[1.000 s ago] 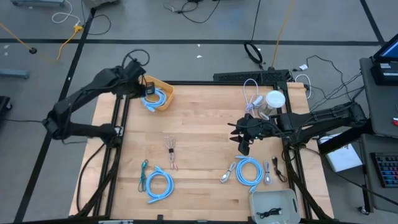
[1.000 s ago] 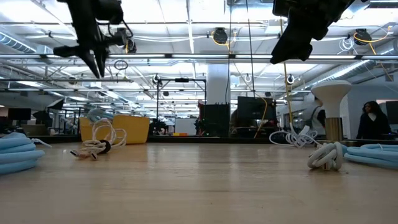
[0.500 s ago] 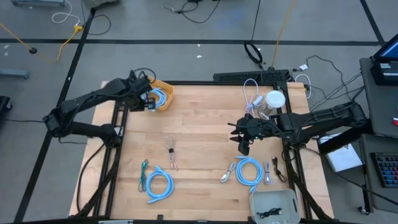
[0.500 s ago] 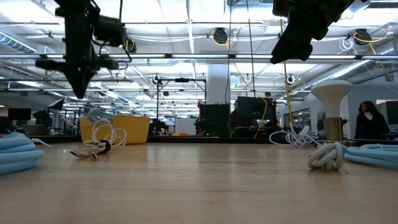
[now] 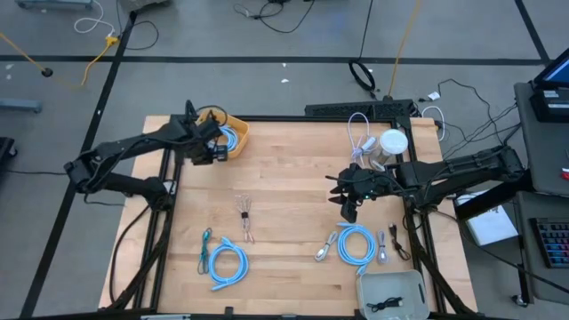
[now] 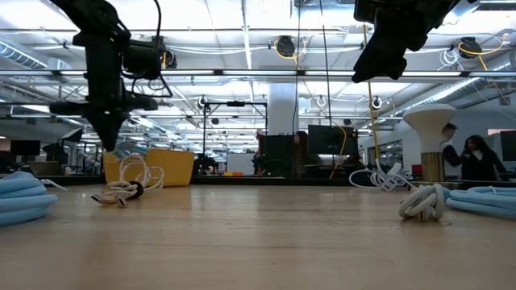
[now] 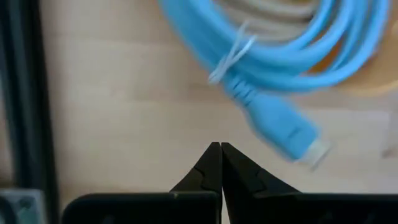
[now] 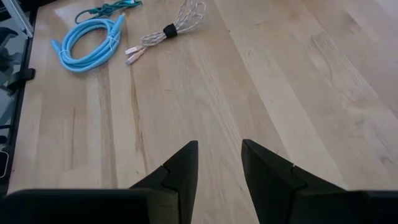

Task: Pick & Place USB Port
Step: Put the middle blue hdmi cable into the yellow bin, then put the orange charger cable into the gray bin

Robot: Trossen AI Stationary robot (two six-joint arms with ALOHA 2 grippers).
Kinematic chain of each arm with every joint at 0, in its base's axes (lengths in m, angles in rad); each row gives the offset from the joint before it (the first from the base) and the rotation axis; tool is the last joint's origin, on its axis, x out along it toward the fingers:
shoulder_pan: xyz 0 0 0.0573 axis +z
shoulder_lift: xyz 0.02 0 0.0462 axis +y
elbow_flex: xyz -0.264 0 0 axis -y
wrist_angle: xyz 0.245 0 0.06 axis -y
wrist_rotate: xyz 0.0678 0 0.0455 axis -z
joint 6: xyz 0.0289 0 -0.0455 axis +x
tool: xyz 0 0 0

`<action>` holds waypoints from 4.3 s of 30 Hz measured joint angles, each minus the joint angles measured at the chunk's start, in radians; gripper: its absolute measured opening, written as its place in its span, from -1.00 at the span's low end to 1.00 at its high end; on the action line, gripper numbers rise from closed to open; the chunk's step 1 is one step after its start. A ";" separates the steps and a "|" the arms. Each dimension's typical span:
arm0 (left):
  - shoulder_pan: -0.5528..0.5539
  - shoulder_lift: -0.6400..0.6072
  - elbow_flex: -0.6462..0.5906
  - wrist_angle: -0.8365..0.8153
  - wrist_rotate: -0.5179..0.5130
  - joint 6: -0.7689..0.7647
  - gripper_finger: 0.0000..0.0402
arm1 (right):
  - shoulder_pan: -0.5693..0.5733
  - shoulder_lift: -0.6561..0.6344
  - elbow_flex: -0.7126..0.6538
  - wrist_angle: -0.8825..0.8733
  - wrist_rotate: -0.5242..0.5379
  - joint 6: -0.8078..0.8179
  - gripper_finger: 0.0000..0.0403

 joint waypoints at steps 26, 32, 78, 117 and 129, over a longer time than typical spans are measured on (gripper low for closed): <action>0.111 0.129 0.002 0.295 0.082 0.012 -1.00 | 0.025 0.000 0.000 0.002 0.003 0.037 -0.42; 0.100 0.152 0.002 0.294 0.102 0.015 -1.00 | 0.041 0.000 0.000 0.001 0.004 0.049 -0.42; -1.193 -0.041 0.007 -0.078 -0.320 -0.952 -0.83 | -0.033 0.341 0.082 0.179 -0.276 0.019 -0.42; -0.632 0.205 -0.242 0.920 -0.020 -0.515 -0.93 | 0.039 0.130 0.134 -0.065 -0.016 0.024 -0.42; -0.662 0.128 -0.101 1.162 -0.193 -0.328 -0.96 | 0.021 0.131 0.087 0.181 -0.083 0.042 -0.42</action>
